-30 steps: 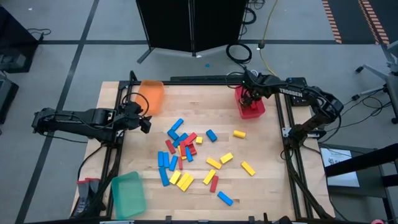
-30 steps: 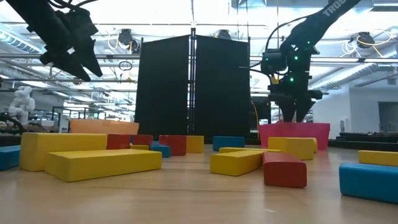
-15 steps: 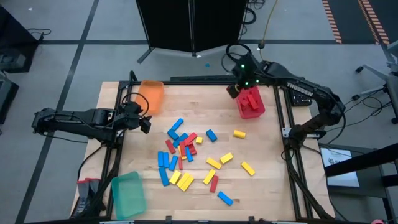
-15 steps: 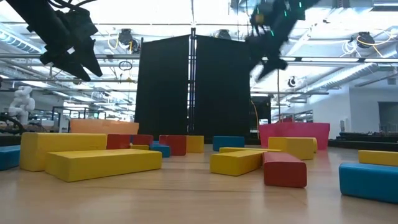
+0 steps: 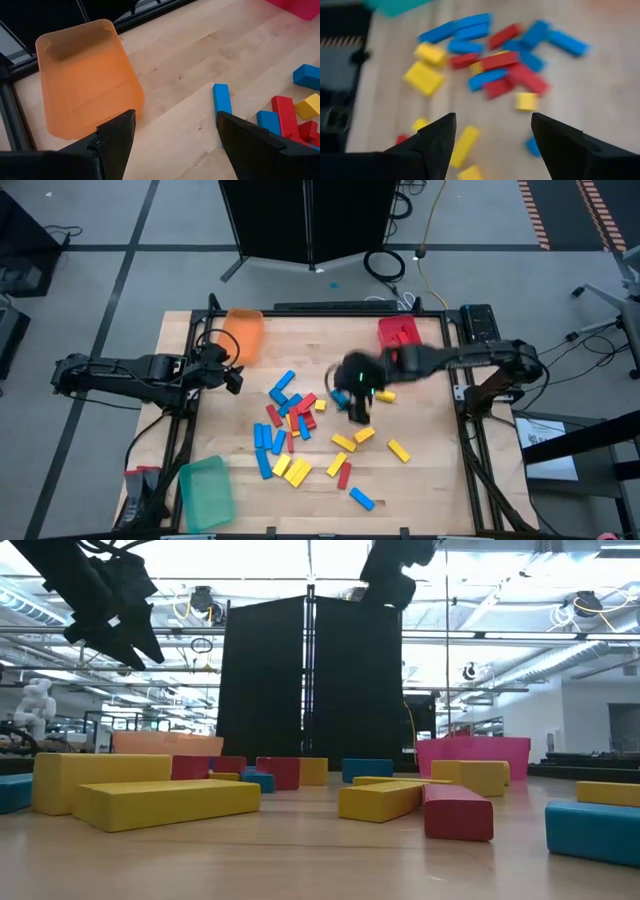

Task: Sort blocks
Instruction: Put the red block into the red transparent bin

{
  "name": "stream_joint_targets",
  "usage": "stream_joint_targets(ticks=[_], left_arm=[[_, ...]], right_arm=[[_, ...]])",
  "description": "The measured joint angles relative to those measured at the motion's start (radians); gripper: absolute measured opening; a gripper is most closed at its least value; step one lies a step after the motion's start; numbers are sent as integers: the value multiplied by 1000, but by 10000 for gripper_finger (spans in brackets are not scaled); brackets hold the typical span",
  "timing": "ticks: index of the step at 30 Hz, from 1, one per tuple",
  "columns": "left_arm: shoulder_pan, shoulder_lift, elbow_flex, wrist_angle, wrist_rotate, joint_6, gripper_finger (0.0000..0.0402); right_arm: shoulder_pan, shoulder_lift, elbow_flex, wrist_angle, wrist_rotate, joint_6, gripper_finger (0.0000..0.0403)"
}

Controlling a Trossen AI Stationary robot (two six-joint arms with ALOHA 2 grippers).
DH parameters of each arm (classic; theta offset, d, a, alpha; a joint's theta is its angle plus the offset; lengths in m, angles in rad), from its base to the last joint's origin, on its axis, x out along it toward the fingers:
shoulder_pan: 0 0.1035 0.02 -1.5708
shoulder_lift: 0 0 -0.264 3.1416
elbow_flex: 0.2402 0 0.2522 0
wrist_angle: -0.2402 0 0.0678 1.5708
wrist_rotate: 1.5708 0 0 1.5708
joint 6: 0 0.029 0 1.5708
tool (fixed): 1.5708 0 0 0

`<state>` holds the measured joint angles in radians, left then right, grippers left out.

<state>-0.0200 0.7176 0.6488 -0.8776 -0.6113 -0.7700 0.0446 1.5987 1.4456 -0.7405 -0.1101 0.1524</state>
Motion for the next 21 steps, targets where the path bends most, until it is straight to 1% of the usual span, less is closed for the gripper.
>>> stream_joint_targets(ticks=[4, 7, 13, 21], left_arm=[[0, 0, 0, 0, 0, 0, 285], [0, 0, 0, 0, 0, 0, 285], [0, 0, 0, -4, 0, 0, 285], [0, 0, 0, -62, 9, -7, 285]], right_arm=[[133, 66, 0, 21, 8, -27, 256], [205, 129, 0, 25, 15, -33, 256], [271, 236, 0, 35, 23, 20, 256], [342, 331, 0, 90, 23, -12, 256]])
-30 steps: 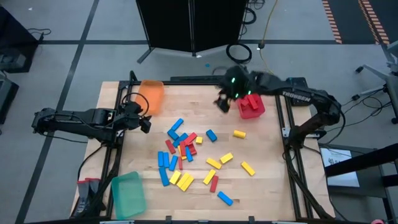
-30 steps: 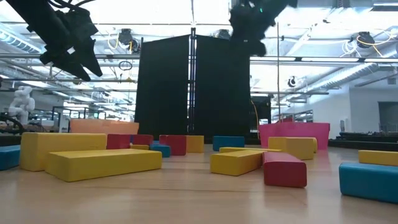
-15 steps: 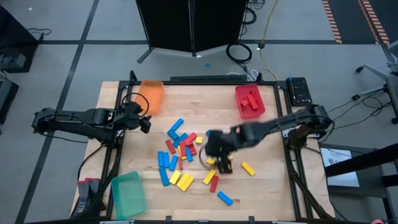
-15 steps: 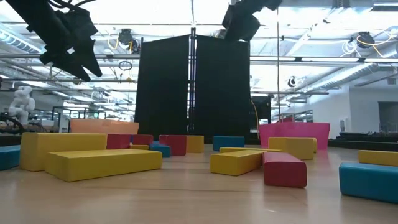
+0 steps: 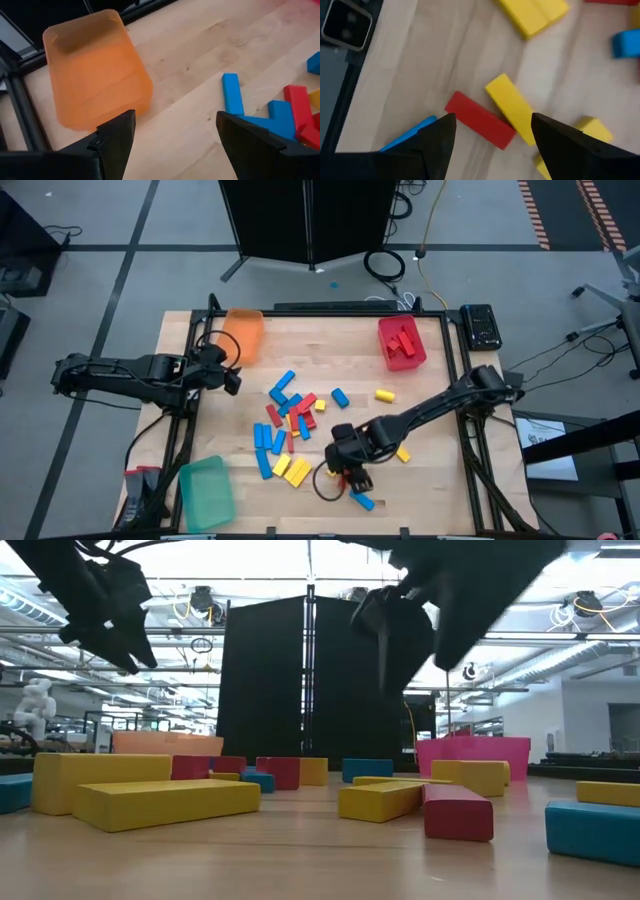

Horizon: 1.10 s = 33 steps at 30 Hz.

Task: Sort blocks
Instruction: Put the red block into the red transparent bin

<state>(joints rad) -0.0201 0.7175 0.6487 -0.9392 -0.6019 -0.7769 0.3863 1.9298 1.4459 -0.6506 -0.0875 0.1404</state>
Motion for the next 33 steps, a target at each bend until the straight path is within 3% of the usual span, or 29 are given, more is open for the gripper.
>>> stream_joint_targets(ticks=[18, 33], left_arm=[[0, 0, 0, -9, 8, -30, 285], [0, 0, 0, -74, 26, -33, 285]], right_arm=[[41, 89, 1, 63, 10, -171, 256], [60, 163, 0, 62, 30, -173, 248]])
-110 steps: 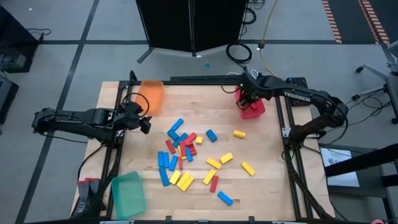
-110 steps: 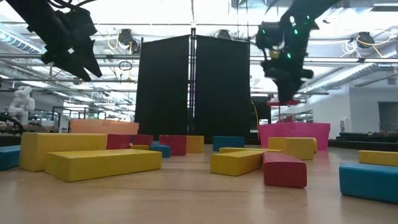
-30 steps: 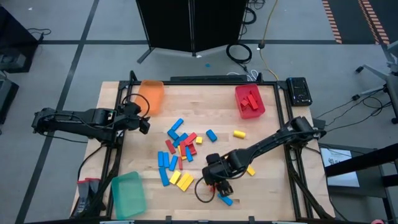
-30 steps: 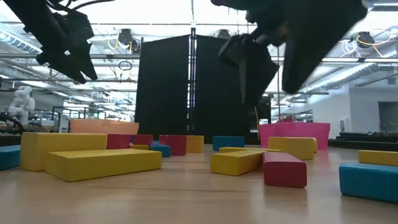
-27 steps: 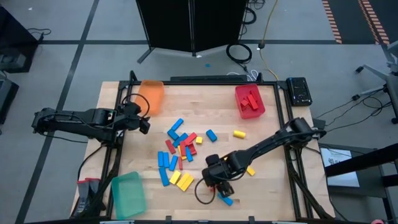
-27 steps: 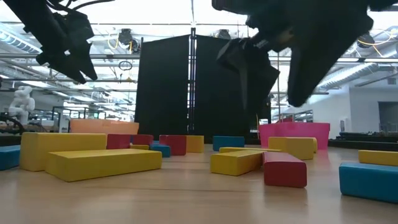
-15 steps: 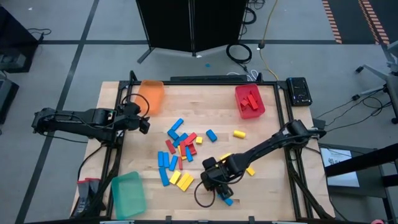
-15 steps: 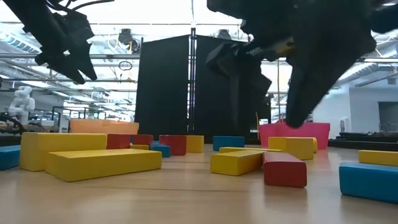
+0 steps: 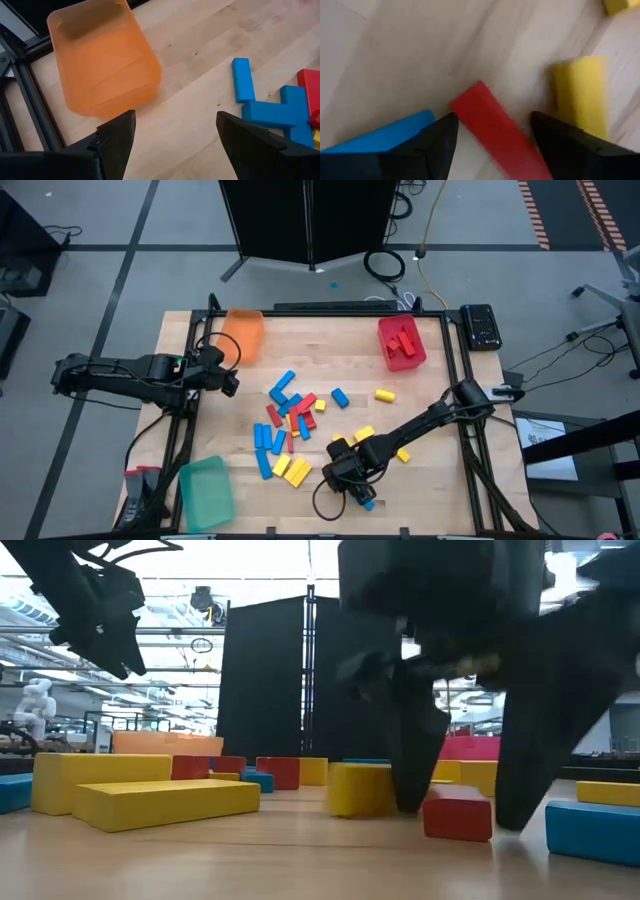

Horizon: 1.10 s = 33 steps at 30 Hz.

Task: Sort blocks
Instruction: Put the red block into the red transparent bin

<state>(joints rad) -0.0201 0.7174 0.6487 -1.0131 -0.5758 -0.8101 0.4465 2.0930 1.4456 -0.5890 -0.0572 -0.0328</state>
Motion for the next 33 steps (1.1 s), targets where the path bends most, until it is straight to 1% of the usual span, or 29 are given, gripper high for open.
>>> stream_joint_targets(ticks=[2, 7, 10, 12, 16, 17, 22, 24, 28, 31, 33], left_arm=[[0, 0, 0, 0, 0, 0, 285], [0, 0, 0, 0, 0, 0, 285], [0, 0, 0, -4, 1, -21, 285], [0, 0, 0, -3, 1, -22, 285], [0, 0, 0, -3, 1, -23, 285], [0, 0, 0, -3, 1, -23, 285], [0, 0, 0, -3, 1, -23, 285], [0, 0, 0, -3, 1, -23, 285], [0, 0, 0, -2, 1, -23, 285], [0, 0, 0, 1, 1, -23, 285], [0, 0, 0, 1, 1, -23, 285]], right_arm=[[0, 0, 1, -16, 37, 3, 239], [-18, 9, 2, -25, 22, 7, 217], [-25, 8, 3, -37, 22, 24, 194], [-27, 8, 3, -45, 26, 26, 168], [-28, 7, 3, -54, 27, 24, 96], [-28, 7, 7, -59, 27, 28, 85], [-40, 13, 80, -137, 42, 28, 84], [-62, 6, 132, -160, 44, 21, 84], [-122, -13, 257, -286, 48, -12, 84], [-179, -39, 337, -370, 103, -51, 84], [-226, -77, 364, -407, 141, -85, 84]])
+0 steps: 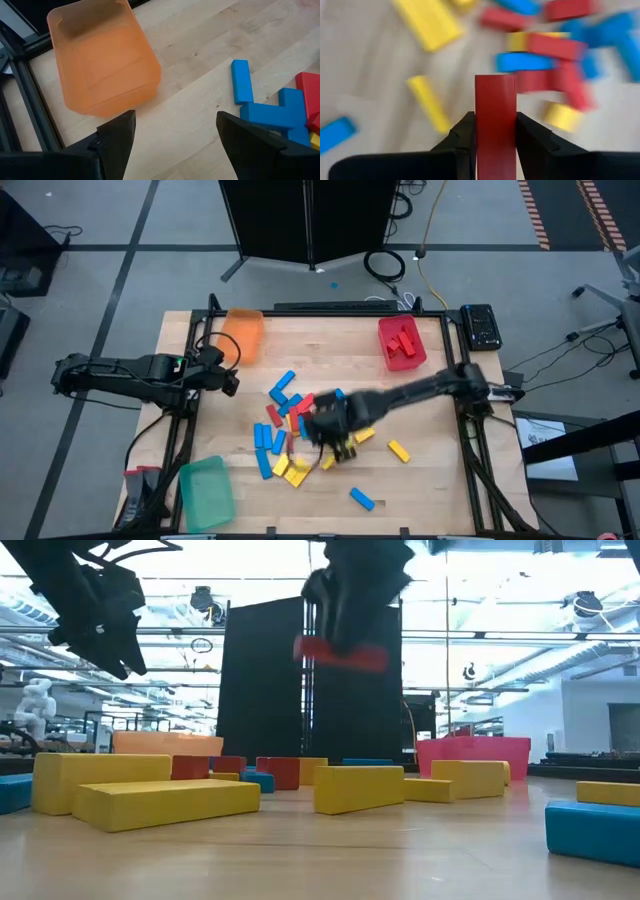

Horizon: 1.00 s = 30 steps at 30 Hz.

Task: Sort blocks
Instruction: Put the red block into the red transparent bin

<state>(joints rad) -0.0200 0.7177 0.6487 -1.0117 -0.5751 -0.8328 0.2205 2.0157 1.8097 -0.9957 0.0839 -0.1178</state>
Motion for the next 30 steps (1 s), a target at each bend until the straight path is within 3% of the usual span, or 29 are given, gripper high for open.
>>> stream_joint_targets(ticks=[8, 11, 17, 22, 30], left_arm=[[0, 0, 0, 0, -3, 10, 285], [0, 0, 0, 0, -30, 27, 285], [0, 0, 0, 0, -66, 29, 285], [0, 0, 0, 1, -64, 27, 285], [0, 0, 0, 10, -66, -61, 285]], right_arm=[[-303, -234, -116, -44, 35, -38, 84], [-435, -331, -196, -41, 101, 0, 84], [-661, -465, -369, -3, 108, 107, 84], [-798, -501, -519, 28, 102, 143, 84], [-935, -504, -713, 228, 40, 138, 84]])
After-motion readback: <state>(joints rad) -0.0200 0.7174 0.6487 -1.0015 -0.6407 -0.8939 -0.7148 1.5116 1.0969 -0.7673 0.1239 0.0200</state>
